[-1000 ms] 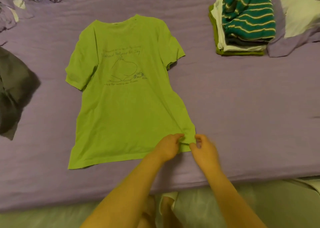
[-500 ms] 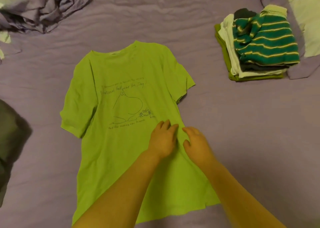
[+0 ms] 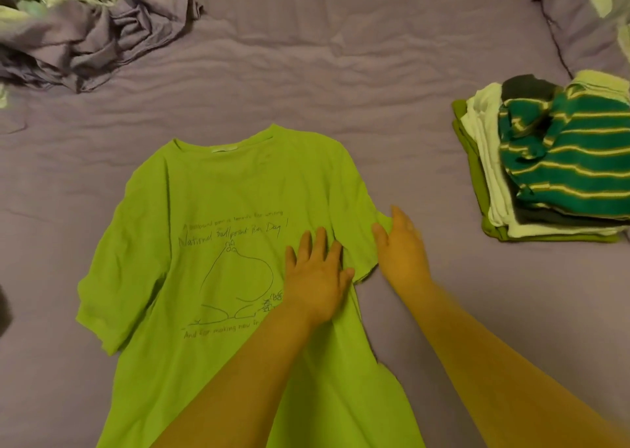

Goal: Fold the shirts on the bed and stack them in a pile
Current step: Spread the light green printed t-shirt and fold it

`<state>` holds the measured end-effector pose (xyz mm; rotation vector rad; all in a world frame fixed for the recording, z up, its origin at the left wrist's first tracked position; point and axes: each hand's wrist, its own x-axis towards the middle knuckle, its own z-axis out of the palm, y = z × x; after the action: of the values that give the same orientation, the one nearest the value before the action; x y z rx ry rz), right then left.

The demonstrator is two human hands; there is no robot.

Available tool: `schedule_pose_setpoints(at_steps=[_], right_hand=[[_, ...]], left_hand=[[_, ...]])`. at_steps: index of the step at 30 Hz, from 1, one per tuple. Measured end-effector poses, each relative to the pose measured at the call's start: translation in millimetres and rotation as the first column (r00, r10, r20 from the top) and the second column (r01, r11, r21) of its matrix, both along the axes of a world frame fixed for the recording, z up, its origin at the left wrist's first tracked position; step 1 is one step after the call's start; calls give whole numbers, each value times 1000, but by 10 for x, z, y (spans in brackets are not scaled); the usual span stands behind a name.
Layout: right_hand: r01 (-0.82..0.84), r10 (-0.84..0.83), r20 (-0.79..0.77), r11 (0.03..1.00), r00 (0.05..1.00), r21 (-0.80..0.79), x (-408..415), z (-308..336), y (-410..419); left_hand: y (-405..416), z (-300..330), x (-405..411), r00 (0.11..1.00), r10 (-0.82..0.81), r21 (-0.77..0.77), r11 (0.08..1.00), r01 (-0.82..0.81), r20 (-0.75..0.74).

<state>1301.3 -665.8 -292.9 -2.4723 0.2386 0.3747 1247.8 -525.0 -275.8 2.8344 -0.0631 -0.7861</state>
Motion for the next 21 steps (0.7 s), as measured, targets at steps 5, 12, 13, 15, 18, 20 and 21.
schedule_pose_setpoints(at_steps=[5, 12, 13, 15, 18, 20, 21], right_hand=[[-115, 123, 43, 982, 991, -152, 438, -40, -40], [-40, 103, 270, 973, 957, -228, 1581, 385, -700], [-68, 144, 275, 961, 951, -268, 1704, 401, -739], [-101, 202, 268, 933, 942, -346, 1892, 397, -774], [-193, 296, 143, 851, 944, -489, 2001, 265, -803], [-235, 316, 98, 848, 944, -474, 1955, 90, -798], [-230, 304, 105, 869, 947, -438, 1907, 18, -785]], left_hand=[[-36, -25, 329, 999, -28, 81, 996, 26, 23], [-320, 43, 1014, 995, -76, -59, 995, 80, 57], [-374, 20, 1113, 995, -67, -74, 995, 72, 73], [-450, -60, 1296, 995, -42, -97, 994, 51, 91], [-460, -213, 1489, 996, -42, -75, 996, 47, 74], [-437, -304, 1564, 996, -46, -55, 997, 50, 80], [-421, -351, 1598, 994, -45, -51, 997, 50, 104]])
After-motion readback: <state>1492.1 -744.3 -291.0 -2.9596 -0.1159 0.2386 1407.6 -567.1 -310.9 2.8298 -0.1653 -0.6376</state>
